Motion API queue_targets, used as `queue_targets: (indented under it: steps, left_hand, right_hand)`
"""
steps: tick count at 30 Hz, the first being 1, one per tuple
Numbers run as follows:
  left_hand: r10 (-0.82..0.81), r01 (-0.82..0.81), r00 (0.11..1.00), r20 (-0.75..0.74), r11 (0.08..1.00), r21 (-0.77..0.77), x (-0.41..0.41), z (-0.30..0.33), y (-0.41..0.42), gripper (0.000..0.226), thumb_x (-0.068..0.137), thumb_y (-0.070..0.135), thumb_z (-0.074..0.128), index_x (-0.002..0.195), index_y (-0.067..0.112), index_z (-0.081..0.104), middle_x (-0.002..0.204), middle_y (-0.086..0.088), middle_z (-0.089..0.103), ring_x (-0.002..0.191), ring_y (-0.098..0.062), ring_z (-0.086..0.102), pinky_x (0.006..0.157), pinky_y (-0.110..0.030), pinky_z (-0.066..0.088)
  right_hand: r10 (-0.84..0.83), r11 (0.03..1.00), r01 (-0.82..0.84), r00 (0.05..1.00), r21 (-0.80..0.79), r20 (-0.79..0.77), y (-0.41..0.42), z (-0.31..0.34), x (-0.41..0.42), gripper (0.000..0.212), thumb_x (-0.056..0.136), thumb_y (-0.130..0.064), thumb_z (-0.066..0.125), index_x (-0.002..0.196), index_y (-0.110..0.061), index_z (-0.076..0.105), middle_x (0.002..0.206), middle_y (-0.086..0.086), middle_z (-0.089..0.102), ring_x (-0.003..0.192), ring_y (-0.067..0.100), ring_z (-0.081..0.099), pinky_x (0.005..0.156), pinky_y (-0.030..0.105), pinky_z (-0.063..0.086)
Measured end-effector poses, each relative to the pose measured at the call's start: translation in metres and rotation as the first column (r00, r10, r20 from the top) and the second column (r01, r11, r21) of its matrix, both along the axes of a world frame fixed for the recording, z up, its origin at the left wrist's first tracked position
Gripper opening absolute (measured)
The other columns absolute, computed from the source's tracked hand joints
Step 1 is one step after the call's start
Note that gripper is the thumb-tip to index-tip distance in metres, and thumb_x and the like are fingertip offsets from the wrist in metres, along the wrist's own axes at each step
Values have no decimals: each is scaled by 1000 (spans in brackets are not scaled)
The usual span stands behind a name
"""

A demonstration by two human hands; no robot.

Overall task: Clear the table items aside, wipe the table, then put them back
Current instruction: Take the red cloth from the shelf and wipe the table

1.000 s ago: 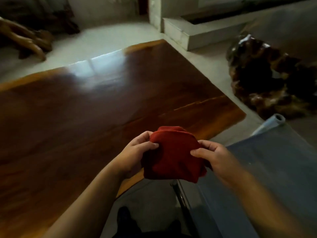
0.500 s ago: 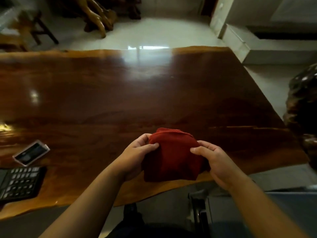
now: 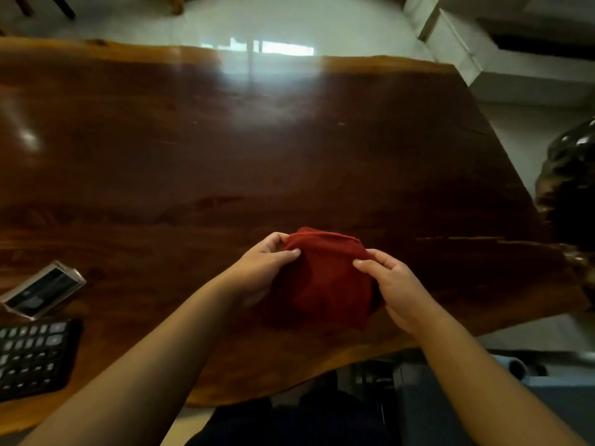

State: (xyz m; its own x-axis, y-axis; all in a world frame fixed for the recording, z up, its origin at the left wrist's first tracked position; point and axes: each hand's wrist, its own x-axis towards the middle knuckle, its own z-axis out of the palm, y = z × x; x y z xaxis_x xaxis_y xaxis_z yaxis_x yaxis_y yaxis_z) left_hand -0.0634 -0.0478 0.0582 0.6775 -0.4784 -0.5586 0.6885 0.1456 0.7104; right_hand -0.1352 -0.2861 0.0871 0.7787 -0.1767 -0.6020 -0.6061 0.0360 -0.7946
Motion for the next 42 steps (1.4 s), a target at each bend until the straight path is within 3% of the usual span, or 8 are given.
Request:
queue_targets:
  steps: [6, 11, 15, 21, 26, 30, 33, 42]
  left_hand:
    - [-40, 38, 999, 11, 988, 147, 33, -41, -41, 12, 93, 18, 66, 104, 20, 62, 97, -7, 74, 85, -23, 70, 76, -42, 53]
    - [-55, 55, 998, -9, 961, 271, 55, -61, -86, 8, 93, 26, 65, 99, 27, 61, 87, 0, 70, 64, -14, 67, 49, -30, 49]
    - [-63, 74, 997, -45, 944, 322, 72, -76, -124, 20, 93, 28, 67, 112, 26, 61, 112, -5, 68, 88, -19, 69, 57, -33, 56]
    - [-400, 54, 893, 208, 554, 831, 69, -106, -119, 66, 87, 41, 70, 145, 23, 44, 141, -5, 53, 124, -24, 55, 102, -39, 47]
    - [-501, -103, 803, 323, 417, 903, 37, -120, -73, 64, 87, 40, 70, 143, 21, 46, 141, -2, 51, 134, -21, 41, 110, -35, 36]
    - [-570, -214, 739, 360, 309, 927, 13, -116, -37, 70, 84, 40, 74, 144, 15, 48, 143, -9, 50, 140, -29, 35, 115, -42, 32]
    - [-555, -238, 768, 320, 216, 947, -1, -112, -9, 74, 81, 42, 76, 144, 16, 46, 145, -11, 48, 143, -32, 32, 113, -48, 34]
    - [-396, -193, 900, 180, 7, 981, -43, -115, 83, 94, 74, 55, 77, 148, 14, 38, 154, -17, 38, 147, -38, 23, 115, -54, 27]
  right_hand:
    - [-46, 996, 46, 999, -74, -3, -33, -33, 37, 13, 91, -18, 73, 102, -24, 77, 100, 2, 79, 94, 19, 75, 80, 35, 60]
    - [-57, 984, 56, 998, -168, -3, -71, -57, 68, 14, 91, -12, 72, 102, -20, 76, 100, 9, 79, 91, 23, 76, 79, 36, 62]
    - [-32, 950, 21, 999, -313, -27, -112, -82, 92, 13, 90, -18, 75, 102, -23, 76, 96, 5, 78, 90, 24, 76, 81, 40, 62]
    - [178, 590, -250, 968, -768, -178, -133, -123, 106, 51, 90, -39, 67, 137, -21, 55, 133, 10, 59, 124, 30, 54, 100, 47, 48]
    - [348, 520, -262, 934, -813, -78, -99, -155, 89, 52, 91, -39, 66, 137, -16, 56, 141, 16, 51, 138, 36, 37, 107, 49, 37]
    - [414, 416, -412, 879, -811, -235, -71, -181, 72, 90, 91, -69, 46, 160, -25, 8, 169, 12, -1, 153, 31, -9, 121, 51, 8]
    - [447, 313, -420, 857, -852, -258, -62, -193, 71, 91, 90, -77, 30, 158, -36, -14, 169, 8, -15, 152, 35, -19, 119, 52, -10]
    - [374, 208, -411, 872, -888, -316, -38, -203, 89, 83, 90, -72, 25, 160, -34, 1, 169, 12, -8, 151, 45, -13, 119, 62, -7]
